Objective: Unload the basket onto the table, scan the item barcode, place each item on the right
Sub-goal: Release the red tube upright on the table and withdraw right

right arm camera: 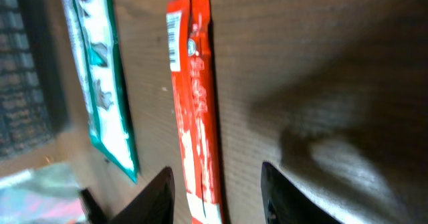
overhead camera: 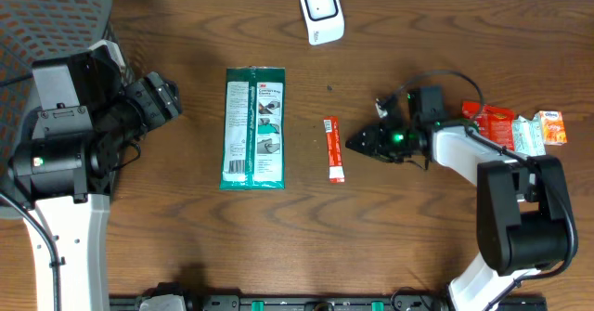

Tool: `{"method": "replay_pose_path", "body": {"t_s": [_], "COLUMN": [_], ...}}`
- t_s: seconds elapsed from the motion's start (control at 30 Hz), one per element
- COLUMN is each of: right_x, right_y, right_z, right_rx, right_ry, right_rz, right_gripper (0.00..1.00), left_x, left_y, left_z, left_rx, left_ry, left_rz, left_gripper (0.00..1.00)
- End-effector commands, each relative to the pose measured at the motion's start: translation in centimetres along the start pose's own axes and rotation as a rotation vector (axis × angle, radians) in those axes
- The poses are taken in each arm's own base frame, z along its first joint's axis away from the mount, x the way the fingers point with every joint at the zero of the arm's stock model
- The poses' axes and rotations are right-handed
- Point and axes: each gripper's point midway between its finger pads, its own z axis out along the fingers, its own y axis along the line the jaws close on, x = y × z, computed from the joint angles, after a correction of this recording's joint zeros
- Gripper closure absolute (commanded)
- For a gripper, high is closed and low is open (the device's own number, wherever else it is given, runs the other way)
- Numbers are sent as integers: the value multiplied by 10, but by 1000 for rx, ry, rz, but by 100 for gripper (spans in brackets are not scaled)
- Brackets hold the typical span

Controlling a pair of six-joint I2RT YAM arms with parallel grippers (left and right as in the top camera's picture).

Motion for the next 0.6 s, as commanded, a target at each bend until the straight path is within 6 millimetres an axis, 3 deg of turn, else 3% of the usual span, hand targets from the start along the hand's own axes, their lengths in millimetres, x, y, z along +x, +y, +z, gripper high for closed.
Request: {"method": "replay_pose_path", "body": {"t_s": [0.0,0.2,0.57], "right_x": [-21,-17,-17], "right_y": [20,22,28], "right_z": [-6,2,-2], "right_rx": [123,192,131], "right_ry": [-72,-63,-52], "right_rz": [-122,-203,-204], "right_gripper": [61,58,49], "left_x": [-2,-2,-10], "left_y": [0,0,-4], "left_z": [-1,-1,-1], "left_rx": [2,3,22], "left_ry": [-4,-4,-38], "left_rz": [4,4,-16], "left_gripper": [18,18,18]}}
